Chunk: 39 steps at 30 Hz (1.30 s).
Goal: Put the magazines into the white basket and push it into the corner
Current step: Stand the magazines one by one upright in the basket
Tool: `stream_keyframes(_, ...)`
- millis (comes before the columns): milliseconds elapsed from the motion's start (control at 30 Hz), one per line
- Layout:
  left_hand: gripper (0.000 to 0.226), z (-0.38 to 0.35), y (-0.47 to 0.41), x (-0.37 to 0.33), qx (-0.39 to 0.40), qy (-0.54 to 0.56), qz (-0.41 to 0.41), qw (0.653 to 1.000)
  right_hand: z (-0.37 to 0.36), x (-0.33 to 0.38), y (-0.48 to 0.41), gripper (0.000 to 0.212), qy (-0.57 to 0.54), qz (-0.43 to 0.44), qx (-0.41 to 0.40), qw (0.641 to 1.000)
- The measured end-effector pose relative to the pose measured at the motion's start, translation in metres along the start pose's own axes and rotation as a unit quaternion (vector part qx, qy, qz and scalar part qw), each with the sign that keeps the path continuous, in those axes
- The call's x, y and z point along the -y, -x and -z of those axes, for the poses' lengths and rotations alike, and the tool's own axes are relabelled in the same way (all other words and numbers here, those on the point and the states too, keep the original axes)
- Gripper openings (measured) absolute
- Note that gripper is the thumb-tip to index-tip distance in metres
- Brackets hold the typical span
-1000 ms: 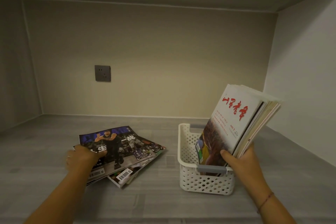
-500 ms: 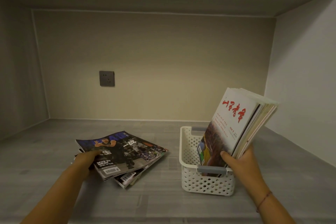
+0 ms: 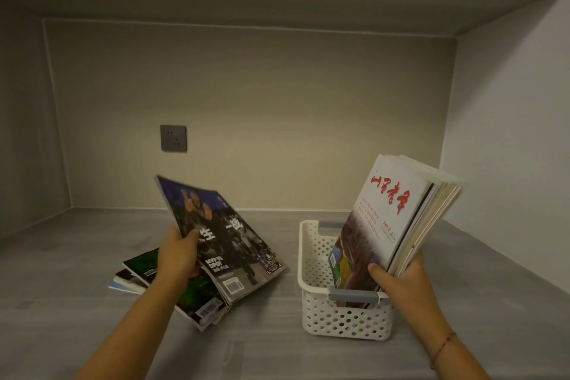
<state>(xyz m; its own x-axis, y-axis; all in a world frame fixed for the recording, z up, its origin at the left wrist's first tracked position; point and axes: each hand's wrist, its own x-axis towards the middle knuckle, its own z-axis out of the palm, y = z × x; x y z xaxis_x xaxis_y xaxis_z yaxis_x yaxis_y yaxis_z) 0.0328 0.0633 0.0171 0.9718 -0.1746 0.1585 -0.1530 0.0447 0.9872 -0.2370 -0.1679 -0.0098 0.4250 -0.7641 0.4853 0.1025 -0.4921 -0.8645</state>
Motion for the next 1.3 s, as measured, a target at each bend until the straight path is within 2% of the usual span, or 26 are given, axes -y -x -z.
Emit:
stream_keyframes(133, 0.019, -0.033, 0.031, -0.034, -0.008, -0.042, -0.184, 0.982, 0.0, 0.0, 0.0, 0.07, -0.001, -0.003, -0.001, 1.0)
stream_keyframes(233, 0.021, -0.058, 0.054, -0.05, 0.001, -0.032, -0.246, 0.969, 0.0, 0.001, 0.001, 0.068, -0.004, -0.002, 0.0, 1.0)
stream_keyframes(333, 0.033, -0.078, 0.071, -0.057, -0.003, -0.05, -0.323, 0.945, 0.0, 0.003, 0.001, 0.063, -0.009, 0.003, 0.005, 1.0)
stream_keyframes(433, 0.041, -0.092, 0.084, -0.058, -0.031, -0.062, -0.381, 0.922, 0.001, 0.002, 0.0, 0.061, -0.016, 0.003, 0.012, 1.0)
stream_keyframes(700, 0.041, -0.118, 0.097, -0.074, -0.047, -0.045, -0.42, 0.905, 0.0, -0.001, 0.0, 0.066, -0.016, 0.009, 0.007, 1.0)
stream_keyframes(867, 0.045, -0.143, 0.112, -0.07, -0.025, -0.076, -0.395, 0.915, 0.001, 0.0, 0.0, 0.067, -0.014, 0.011, 0.011, 1.0)
stream_keyframes(967, 0.047, -0.156, 0.124, -0.055, 0.025, -0.125, -0.355, 0.926, 0.0, 0.002, 0.001, 0.077, -0.02, 0.032, 0.018, 0.999)
stream_keyframes(1033, 0.045, -0.16, 0.127, -0.045, 0.061, -0.189, -0.359, 0.912, 0.001, 0.004, 0.002, 0.09, -0.026, 0.042, 0.031, 0.998)
stream_keyframes(1100, 0.041, -0.16, 0.125, -0.04, 0.11, -0.226, -0.378, 0.891, 0.003, 0.007, 0.001, 0.094, -0.028, 0.054, 0.042, 0.997)
stream_keyframes(1167, 0.042, -0.157, 0.122, -0.038, 0.21, -0.24, -0.372, 0.871, 0.004, 0.009, 0.0, 0.089, -0.037, 0.064, 0.054, 0.996)
stream_keyframes(1233, 0.05, -0.154, 0.122, -0.034, 0.355, -0.249, -0.325, 0.84, 0.004, 0.009, 0.0, 0.083, -0.055, 0.071, 0.054, 0.995)
stream_keyframes(1300, 0.057, -0.15, 0.12, -0.031, 0.46, -0.233, -0.271, 0.813, 0.005, 0.01, 0.002, 0.076, -0.064, 0.069, 0.052, 0.994)
